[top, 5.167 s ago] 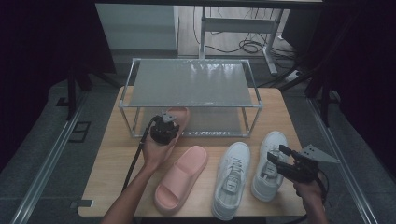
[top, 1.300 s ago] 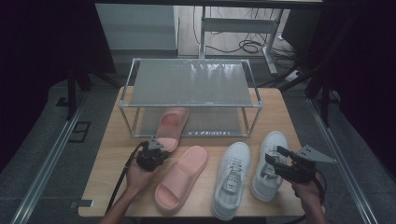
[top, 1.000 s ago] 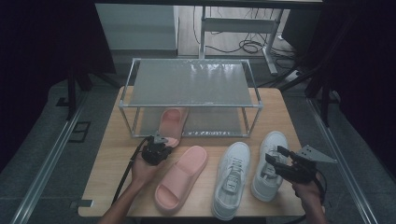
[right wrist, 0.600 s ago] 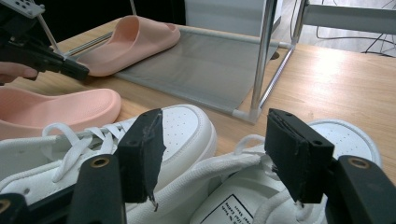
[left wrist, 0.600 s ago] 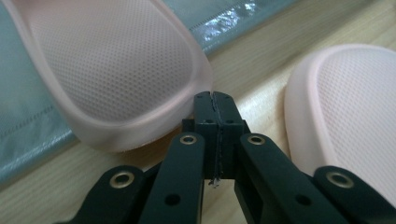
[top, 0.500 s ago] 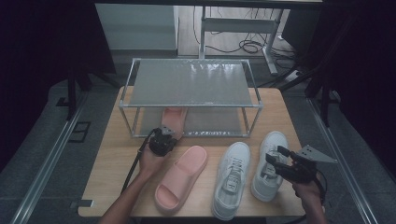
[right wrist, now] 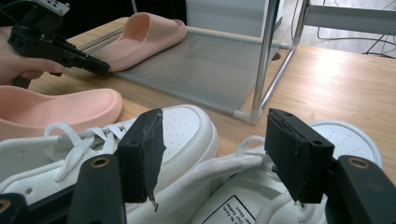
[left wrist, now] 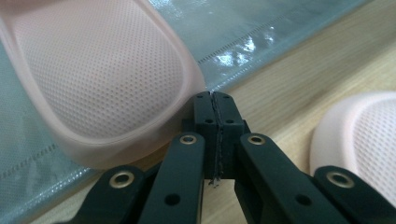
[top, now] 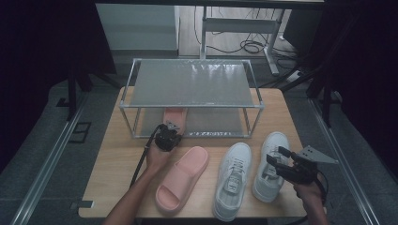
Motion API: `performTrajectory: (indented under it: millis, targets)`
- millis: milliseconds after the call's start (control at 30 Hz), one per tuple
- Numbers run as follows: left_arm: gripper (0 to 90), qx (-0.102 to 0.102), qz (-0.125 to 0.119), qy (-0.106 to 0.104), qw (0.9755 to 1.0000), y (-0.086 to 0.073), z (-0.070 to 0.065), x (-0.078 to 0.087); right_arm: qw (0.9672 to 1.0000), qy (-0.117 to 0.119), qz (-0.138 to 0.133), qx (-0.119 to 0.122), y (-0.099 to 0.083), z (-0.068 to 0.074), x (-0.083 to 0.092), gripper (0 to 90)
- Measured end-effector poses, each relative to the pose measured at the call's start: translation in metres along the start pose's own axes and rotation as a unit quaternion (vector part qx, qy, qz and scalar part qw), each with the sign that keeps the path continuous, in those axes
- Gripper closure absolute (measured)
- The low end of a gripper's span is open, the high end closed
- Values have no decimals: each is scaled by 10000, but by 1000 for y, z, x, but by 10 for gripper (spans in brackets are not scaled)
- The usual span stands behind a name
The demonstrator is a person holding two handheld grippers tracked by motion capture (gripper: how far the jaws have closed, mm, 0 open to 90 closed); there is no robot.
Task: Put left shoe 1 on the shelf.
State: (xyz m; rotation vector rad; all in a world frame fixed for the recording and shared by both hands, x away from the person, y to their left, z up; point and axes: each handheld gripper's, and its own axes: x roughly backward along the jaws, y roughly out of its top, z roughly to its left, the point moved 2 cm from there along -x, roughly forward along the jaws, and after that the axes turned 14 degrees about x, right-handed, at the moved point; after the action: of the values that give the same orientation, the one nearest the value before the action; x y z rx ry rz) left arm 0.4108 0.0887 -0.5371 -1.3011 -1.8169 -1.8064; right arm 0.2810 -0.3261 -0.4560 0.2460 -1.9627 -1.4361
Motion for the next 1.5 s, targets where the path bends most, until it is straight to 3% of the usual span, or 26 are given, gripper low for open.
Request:
performTrajectory:
  millis: [233,600,900,1067,1233,1400,1500]
  targets:
    - [893,-14,11,-22,10000,1,-2,2,10000,-7,-2,-1,0,-1,1,374]
    - [897,11,-296,-319,9991,-16,-2,45,10000,-27,-24,-15,0,-1,2,374]
    - [899,354,-481,-499,9970,-43,9,77,10000,-21,7,-18,-1,-1,0,375]
    - [898,371,-570,-565,9961,-59,9,97,10000,-29,-5,-17,-1,-1,1,375]
    - [897,382,-598,-769,9945,-76,8,116,10000,-35,-19,-10,0,-1,2,375]
    - [897,456,-627,-933,9926,-92,7,128,10000,-35,4,-21,0,-1,1,375]
    - [895,421,-601,-955,9927,-97,6,133,10000,-14,35,-23,-1,0,-1,375]
